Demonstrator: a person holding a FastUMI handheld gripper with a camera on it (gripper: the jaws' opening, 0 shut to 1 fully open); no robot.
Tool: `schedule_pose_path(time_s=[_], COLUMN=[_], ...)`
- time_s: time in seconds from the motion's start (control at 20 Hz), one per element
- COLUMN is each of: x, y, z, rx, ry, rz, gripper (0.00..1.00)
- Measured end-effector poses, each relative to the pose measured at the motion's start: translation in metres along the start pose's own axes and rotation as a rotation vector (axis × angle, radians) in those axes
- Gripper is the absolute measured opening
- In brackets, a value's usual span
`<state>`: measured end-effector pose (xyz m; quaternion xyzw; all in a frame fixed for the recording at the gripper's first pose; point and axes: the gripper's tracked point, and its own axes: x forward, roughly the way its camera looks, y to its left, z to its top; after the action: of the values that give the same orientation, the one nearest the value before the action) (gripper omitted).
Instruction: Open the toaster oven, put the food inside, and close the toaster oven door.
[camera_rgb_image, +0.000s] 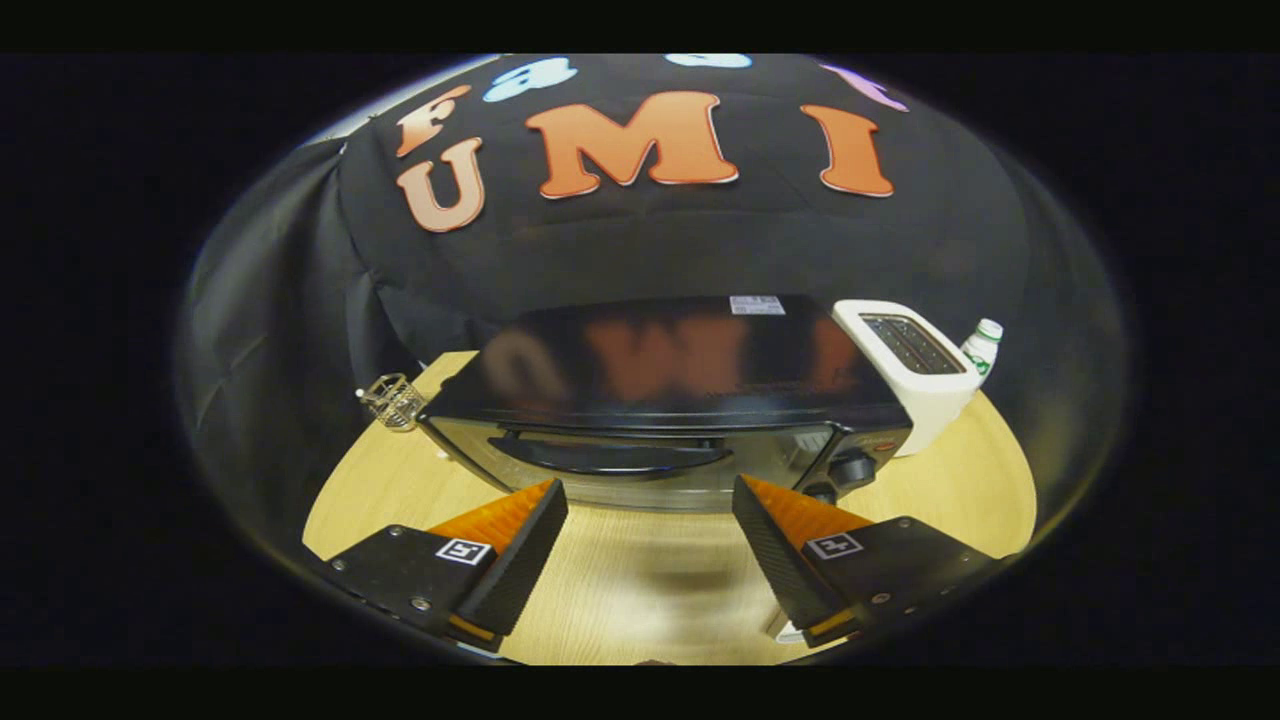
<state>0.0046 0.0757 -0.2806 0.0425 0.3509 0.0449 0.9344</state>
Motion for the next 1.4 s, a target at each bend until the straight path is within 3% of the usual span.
schedule_pose_path(time_s=[0.25,0.7,0.9,1.4], x=[-0.057,-0.192,-0.232,-0.277], y=[-0.007,-0.023,-0.025,-0.024], z=[0.069,0.212,0.234,0.259], rx=[-0.085,-0.225,-0.249,-0.257], ry=[-0.199,-0.625,-0.700,-0.810], rz=[0.006,-0.064,-0.086,-0.092], gripper=[0.98,0.98,0.99,1.00])
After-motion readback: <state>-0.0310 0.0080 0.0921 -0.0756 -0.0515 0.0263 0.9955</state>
